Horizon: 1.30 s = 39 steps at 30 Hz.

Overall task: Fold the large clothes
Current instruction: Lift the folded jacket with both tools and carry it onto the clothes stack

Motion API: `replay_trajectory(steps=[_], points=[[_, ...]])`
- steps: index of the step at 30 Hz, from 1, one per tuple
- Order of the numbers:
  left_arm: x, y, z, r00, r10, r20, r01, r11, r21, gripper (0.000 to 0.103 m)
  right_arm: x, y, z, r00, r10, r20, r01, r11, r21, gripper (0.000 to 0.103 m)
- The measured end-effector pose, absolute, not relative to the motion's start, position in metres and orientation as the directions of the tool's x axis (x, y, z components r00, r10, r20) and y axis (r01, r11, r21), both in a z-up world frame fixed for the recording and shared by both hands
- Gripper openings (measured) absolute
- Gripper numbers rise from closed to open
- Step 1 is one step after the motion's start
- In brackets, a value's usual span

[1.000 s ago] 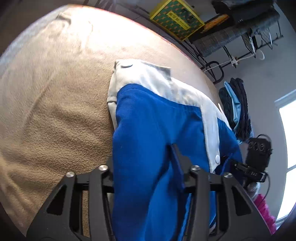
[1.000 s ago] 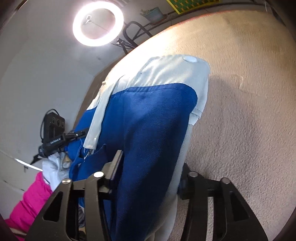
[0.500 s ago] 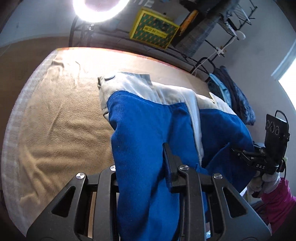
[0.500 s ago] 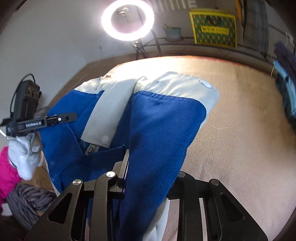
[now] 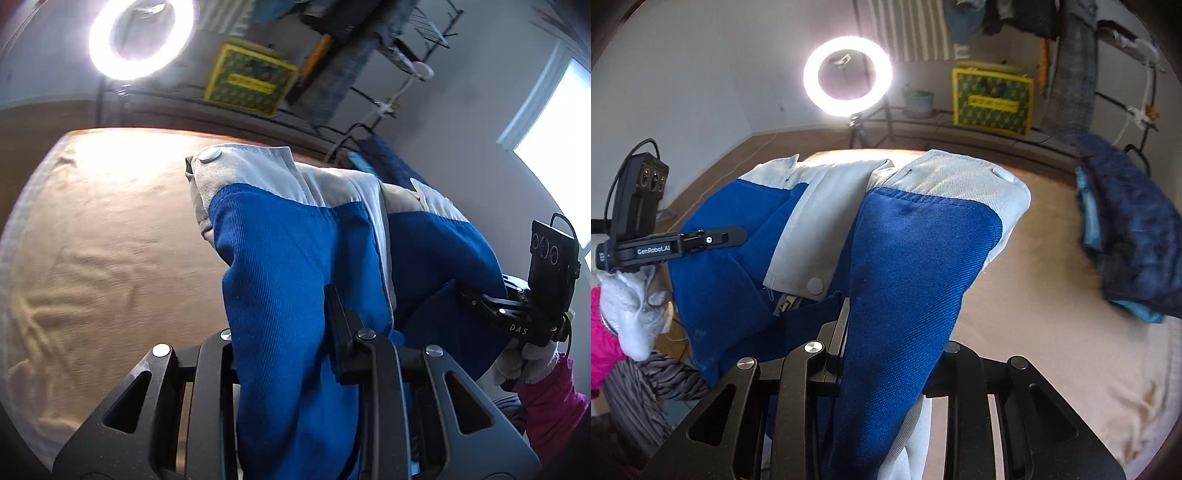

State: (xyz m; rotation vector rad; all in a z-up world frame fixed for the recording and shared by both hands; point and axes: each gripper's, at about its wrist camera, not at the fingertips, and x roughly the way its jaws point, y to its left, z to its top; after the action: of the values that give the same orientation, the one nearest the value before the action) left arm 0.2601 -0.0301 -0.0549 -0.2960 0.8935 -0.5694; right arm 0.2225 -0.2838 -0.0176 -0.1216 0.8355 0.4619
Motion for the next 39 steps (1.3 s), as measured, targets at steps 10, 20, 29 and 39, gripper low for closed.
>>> replay_trajectory(steps=[10, 20, 29, 39], points=[[0.291, -0.162, -0.014, 0.443, -0.669, -0.597, 0.476, 0.740, -0.476, 0.026, 0.215, -0.398, 0.036, 0.661, 0.252, -0.706, -0.334, 0.942, 0.023, 0.025], [0.359, -0.309, 0.016, 0.401, -0.724, -0.561, 0.552, 0.680, -0.482, 0.025, 0.250, -0.504, 0.085, 0.711, 0.161, -0.685, -0.220, 0.976, 0.002, 0.024], [0.439, -0.418, 0.046, 0.425, -0.744, -0.515, 0.588, 0.660, -0.467, 0.025, 0.310, -0.588, 0.127, 0.768, 0.083, -0.635, -0.150, 0.987, -0.053, 0.024], [0.527, -0.464, 0.015, 0.465, -0.707, -0.533, 0.538, 0.704, -0.464, 0.025, 0.406, -0.639, 0.123, 0.792, 0.091, -0.604, -0.147, 0.988, -0.043, 0.024]])
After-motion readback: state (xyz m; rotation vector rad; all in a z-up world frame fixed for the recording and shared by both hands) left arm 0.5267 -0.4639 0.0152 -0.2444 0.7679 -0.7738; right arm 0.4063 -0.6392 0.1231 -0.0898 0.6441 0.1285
